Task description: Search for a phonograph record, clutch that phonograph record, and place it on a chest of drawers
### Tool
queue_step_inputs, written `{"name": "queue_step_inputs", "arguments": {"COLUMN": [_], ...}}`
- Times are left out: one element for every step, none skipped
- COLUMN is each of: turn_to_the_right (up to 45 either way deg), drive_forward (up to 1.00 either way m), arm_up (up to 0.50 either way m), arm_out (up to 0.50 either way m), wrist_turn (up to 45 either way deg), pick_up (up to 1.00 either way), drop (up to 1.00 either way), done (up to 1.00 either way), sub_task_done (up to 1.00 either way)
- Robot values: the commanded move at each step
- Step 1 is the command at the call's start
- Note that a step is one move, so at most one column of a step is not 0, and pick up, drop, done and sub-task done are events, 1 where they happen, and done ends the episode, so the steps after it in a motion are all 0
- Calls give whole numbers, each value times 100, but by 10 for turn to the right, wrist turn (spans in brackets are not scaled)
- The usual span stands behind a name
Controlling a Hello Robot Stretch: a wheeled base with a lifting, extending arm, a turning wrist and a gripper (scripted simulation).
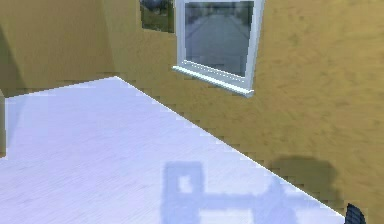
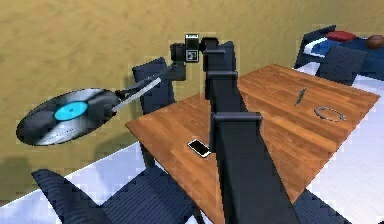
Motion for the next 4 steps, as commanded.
{"name": "queue_step_inputs", "arguments": {"turn_to_the_right": [0, 0, -450, -390], "drive_forward": [0, 0, 0, 0], "arm_up": [0, 0, 0, 0], "arm_out": [0, -42, 0, 0], "wrist_turn": [-390, 0, 0, 0], "pick_up": [0, 0, 0, 0], "drop": [0, 0, 0, 0], "done": [0, 0, 0, 0], "sub_task_done": [0, 0, 0, 0]}}
